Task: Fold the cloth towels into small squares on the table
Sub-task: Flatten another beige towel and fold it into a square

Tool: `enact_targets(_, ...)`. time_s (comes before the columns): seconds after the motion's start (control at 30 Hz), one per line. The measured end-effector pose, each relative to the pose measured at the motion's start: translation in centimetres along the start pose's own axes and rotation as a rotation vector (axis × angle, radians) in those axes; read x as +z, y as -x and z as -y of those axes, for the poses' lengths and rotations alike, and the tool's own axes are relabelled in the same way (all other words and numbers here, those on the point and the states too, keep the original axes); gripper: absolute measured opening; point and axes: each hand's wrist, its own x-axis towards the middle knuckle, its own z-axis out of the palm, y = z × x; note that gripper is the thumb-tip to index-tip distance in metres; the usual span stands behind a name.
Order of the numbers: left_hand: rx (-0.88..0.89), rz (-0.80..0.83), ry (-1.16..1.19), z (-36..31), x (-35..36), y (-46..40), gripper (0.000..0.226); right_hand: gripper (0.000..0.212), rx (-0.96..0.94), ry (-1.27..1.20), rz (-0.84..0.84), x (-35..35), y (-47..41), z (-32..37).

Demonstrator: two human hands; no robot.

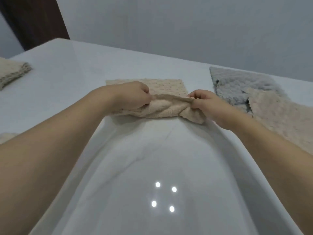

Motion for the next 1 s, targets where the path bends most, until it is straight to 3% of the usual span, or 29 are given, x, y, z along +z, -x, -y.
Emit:
enact_targets(0.1,-0.014,0.034,0.05,-2.6,-0.7,5.1,0.019,0.021,0.019,-0.069,0.028,-2.0,5.2,1.2)
enact_targets(0.2,-0.022,0.204,0.344,-5.3,-3.0,10.3,0.007,0.016,0.078,-0.233,0.202,-5.3,10.4,3.8)
enact_targets(0.37,0.101,0.373,0.667,-8.2,-6.5,15.9,0.018,0.034,-0.093,-0.615,0.387,-8.3,17.6,8.0)
enact_targets(0.5,0.162,0.388,0.698,-9.0,-7.2,16.3,0.016,0.026,-0.115,-0.63,0.382,-9.1,18.8,8.4)
enact_targets(0.63,0.034,0.261,0.493,-8.2,-6.5,14.1,0.009,0.023,0.021,-0.527,0.277,-9.3,15.7,6.8)
enact_targets(0.8,-0.117,0.066,0.122,-4.1,-3.2,7.8,0.016,0.01,0.162,-0.023,0.082,-6.1,8.6,3.3)
enact_targets(0.9,-0.09,-0.072,-0.088,-1.5,-0.8,3.7,0.016,0.013,0.104,0.189,-0.05,-3.5,4.4,1.7)
enact_targets(1.0,-0.13,-0.315,-0.39,-0.4,1.5,1.2,0.026,0.027,-0.01,0.481,-0.292,-1.3,1.4,1.5)
